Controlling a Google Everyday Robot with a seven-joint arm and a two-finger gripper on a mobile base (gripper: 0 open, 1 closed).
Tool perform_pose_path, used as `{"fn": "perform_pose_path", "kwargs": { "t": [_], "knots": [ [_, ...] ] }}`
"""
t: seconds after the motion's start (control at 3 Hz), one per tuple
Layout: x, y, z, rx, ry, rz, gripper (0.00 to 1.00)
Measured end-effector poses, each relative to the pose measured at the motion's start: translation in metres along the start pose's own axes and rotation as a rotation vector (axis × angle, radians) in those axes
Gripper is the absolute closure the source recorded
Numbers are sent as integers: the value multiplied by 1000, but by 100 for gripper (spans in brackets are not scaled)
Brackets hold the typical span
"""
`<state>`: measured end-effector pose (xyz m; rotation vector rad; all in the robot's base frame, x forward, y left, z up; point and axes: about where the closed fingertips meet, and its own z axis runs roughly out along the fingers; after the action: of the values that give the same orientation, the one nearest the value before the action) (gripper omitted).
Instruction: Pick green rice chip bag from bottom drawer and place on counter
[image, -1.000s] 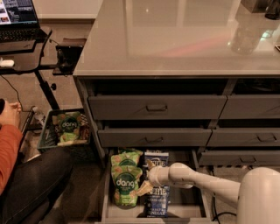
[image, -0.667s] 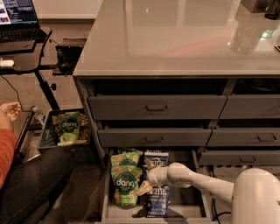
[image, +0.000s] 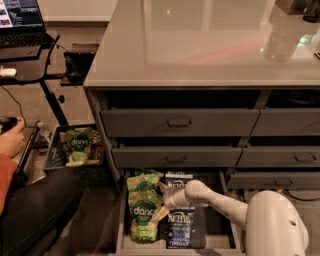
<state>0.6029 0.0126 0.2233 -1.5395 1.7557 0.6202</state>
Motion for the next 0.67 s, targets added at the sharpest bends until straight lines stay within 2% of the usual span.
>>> {"fn": "perform_pose_path", "kwargs": {
  "t": [0.33,0.67],
  "knots": [
    [0,0,0,0,0,0,0],
    [-1,10,8,-30,-15,5,0]
  ]
}}
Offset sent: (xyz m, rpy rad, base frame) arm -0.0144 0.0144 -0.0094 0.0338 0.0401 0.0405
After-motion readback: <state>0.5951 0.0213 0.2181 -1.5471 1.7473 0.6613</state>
